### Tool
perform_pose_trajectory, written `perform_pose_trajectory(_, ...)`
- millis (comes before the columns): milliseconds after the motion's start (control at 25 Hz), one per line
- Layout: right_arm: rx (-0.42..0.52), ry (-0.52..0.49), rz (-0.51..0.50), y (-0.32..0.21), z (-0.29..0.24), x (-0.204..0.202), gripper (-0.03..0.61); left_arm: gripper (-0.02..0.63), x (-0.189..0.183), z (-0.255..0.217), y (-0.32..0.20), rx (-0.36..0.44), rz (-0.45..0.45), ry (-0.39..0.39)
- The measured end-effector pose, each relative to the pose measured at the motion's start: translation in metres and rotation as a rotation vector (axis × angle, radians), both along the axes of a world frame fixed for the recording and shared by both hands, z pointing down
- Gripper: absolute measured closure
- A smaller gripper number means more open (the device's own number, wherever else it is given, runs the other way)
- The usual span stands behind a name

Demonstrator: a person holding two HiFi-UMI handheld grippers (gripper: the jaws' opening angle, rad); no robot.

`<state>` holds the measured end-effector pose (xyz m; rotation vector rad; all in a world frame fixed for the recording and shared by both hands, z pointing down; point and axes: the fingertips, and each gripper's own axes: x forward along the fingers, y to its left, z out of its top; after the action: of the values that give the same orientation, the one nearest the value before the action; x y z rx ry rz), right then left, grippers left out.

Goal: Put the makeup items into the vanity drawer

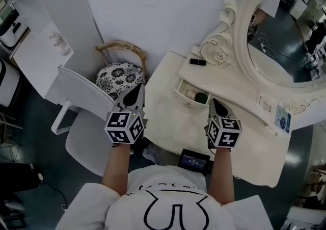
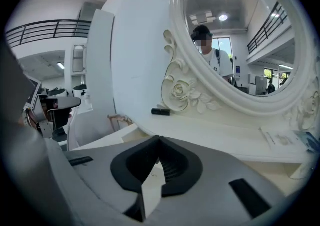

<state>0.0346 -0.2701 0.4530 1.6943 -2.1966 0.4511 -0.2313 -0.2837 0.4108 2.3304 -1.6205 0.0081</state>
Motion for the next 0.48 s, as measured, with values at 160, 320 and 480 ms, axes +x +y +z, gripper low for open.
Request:
perform_pose_trajectory(160, 0.057, -0.007, 0.006, 0.018, -0.018, 0.013, 0.586, 0.598, 0.008, -0.009, 0.016, 0.021, 0.000, 0.001)
perform_pose_trajectory(320, 0.131, 0.011, 0.006, 0.036, -0.038, 0.026, 0.589, 0.598, 0.019, -0.018, 0.030, 0.044, 0.005, 0.007)
perform_pose_trajectory(480, 0.199, -0.020, -0.004, 0.053, -0.055, 0.037, 0.591, 0.598, 0.035, -0.025, 0.044, 0.066, 0.018, 0.000)
